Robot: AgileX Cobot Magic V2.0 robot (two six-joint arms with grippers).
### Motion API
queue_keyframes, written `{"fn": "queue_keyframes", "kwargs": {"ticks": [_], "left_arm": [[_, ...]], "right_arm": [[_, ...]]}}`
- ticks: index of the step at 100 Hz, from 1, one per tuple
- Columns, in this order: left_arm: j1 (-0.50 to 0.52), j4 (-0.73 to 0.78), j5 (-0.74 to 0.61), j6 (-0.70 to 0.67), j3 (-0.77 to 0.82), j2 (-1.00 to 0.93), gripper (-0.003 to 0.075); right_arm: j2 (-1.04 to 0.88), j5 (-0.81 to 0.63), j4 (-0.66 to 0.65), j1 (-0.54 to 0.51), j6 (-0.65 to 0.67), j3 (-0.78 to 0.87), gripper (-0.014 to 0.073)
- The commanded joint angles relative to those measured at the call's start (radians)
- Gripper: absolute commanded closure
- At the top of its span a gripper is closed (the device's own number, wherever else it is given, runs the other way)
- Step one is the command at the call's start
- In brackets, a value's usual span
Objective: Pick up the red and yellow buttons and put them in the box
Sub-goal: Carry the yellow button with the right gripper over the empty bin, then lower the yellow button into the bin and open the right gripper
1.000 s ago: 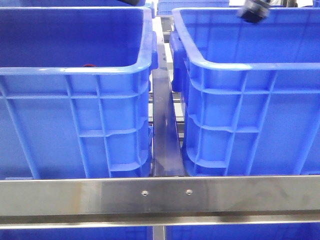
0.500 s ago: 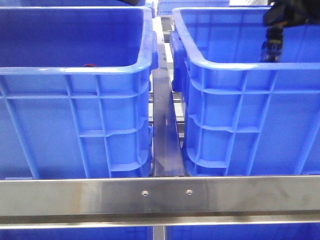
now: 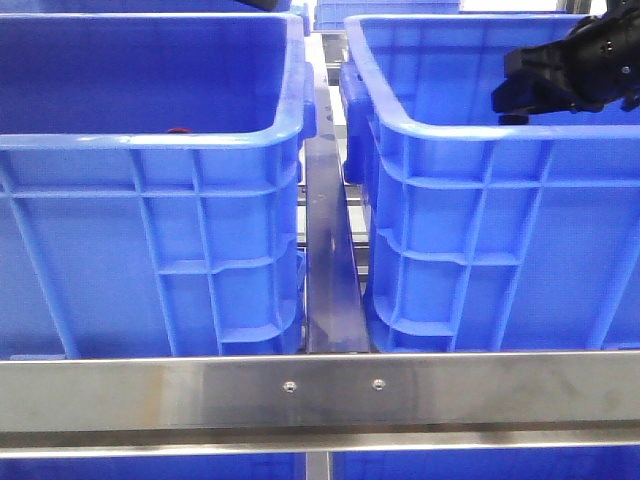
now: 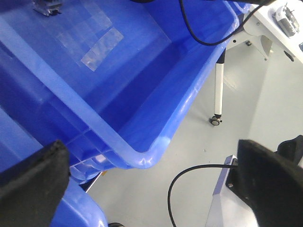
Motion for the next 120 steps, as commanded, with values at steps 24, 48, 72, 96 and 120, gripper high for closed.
{"fn": "queue_keyframes", "kwargs": {"ticks": [24, 48, 72, 96, 120], "left_arm": [[-0.007, -0.061, -0.016, 0.000, -0.027, -0.035, 0.0049], [-0.007, -0.061, -0.016, 0.000, -0.027, -0.035, 0.0049], [-0.007, -0.061, -0.016, 0.000, -0.027, -0.035, 0.0049], [-0.007, -0.061, -0.016, 0.000, -0.027, -0.035, 0.0049], [-0.007, -0.061, -0.016, 0.000, -0.027, -0.035, 0.0049]], "right_arm": [[0.013, 0.047, 0.122, -0.002, -0.014, -0.084, 0.0370], [0.013, 0.014, 0.121, -0.002, -0.014, -0.084, 0.0267], [0.012, 0.015, 0.121, -0.002, -0.014, -0.084, 0.0136], [0.001, 0.019, 0.119, -0.002, -0.014, -0.082, 0.0136], [-0.045, 0.013, 0.106, -0.002, -0.009, -0.050, 0.0136]]}}
